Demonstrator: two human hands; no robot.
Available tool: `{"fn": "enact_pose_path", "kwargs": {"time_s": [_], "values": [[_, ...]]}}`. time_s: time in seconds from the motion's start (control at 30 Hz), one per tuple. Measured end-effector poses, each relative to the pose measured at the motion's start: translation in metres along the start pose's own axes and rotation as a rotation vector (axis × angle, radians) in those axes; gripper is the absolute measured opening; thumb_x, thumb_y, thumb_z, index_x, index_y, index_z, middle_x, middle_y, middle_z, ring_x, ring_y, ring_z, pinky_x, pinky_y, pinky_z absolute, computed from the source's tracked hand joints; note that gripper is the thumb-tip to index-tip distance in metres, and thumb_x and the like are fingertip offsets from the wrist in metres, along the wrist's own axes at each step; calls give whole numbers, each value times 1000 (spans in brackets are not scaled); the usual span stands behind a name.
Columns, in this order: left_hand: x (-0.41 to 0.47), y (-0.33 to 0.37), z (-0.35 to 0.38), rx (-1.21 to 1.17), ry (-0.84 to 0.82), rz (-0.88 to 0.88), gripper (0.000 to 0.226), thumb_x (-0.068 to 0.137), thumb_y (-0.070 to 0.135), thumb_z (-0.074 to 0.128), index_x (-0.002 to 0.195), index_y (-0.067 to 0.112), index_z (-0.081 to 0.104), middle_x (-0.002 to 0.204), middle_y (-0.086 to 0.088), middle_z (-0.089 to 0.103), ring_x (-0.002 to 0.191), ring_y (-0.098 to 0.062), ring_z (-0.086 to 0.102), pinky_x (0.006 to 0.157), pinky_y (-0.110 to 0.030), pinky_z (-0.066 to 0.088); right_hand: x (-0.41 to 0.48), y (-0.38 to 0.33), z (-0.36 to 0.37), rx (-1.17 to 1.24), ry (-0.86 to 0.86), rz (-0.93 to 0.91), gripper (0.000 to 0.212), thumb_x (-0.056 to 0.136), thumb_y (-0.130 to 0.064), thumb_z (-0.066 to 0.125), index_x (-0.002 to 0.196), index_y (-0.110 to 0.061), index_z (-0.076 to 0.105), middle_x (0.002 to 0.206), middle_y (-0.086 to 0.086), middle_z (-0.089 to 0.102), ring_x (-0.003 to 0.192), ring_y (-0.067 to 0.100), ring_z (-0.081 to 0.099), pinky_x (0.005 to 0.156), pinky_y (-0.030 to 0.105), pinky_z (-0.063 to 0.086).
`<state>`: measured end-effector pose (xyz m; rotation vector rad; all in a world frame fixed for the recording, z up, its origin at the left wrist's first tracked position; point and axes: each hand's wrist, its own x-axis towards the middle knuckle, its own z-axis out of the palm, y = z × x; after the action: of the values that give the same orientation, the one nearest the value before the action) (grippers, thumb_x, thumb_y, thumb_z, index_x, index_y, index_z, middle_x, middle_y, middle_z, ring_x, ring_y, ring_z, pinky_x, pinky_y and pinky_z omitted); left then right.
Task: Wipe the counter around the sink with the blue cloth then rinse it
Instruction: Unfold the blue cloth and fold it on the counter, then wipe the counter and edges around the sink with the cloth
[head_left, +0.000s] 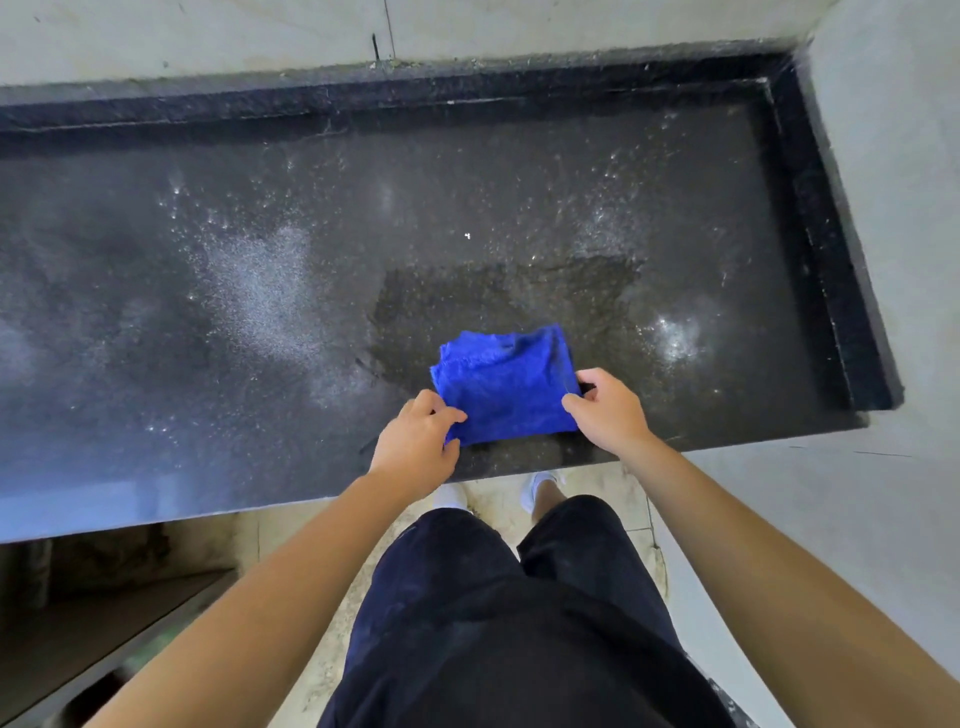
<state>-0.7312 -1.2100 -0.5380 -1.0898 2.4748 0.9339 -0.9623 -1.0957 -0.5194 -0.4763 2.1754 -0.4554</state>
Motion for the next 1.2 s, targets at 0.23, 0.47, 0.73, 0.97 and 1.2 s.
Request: {"fn": "enact_pose_path", "kwargs": {"time_s": [0.23, 0.47, 0.73, 0.97, 1.2], "values": [[40, 30, -6, 553, -17, 411, 74, 96, 55, 48, 159, 26, 20, 168, -11, 2, 154, -31, 8, 118, -56, 22, -3, 16, 6, 79, 74, 11, 30, 93, -42, 64, 115, -21, 62, 87, -11, 63, 81, 7, 60, 66, 24, 43], [63, 23, -20, 616, -258, 273, 90, 90, 79, 33, 156, 41, -14, 163, -8, -30, 152, -26, -21, 118, -66, 2, 4, 18, -3, -12, 38, -11, 27, 97, -39, 61, 116, -20, 63, 80, -8, 63, 77, 10, 59, 64, 25, 40], [13, -19, -11, 442, 43, 69, 83, 96, 66, 37, 160, 18, 12, 167, -17, 0, 154, -34, 1, 118, -59, 17, -35, -36, 18, 14, 246, -340, 28, 97, -30, 59, 122, -19, 63, 77, -8, 57, 83, 11, 53, 79, 30, 47], [1, -44, -28, 547, -129, 9, 77, 101, 60, 33, 160, 29, -5, 166, -11, -15, 154, -32, -7, 119, -56, 17, -29, -53, 80, -288, -324, -448, 48, 98, -42, 59, 142, -22, 54, 120, -6, 58, 96, 11, 58, 98, 34, 47], [3, -44, -25, 469, -148, -15, 78, 100, 57, 39, 160, 30, -4, 166, -7, -18, 153, -32, -11, 121, -58, 14, -14, -41, 57, -18, 99, -112, 55, 91, -47, 67, 138, -22, 51, 125, -2, 57, 103, 15, 60, 86, 31, 49]]}}
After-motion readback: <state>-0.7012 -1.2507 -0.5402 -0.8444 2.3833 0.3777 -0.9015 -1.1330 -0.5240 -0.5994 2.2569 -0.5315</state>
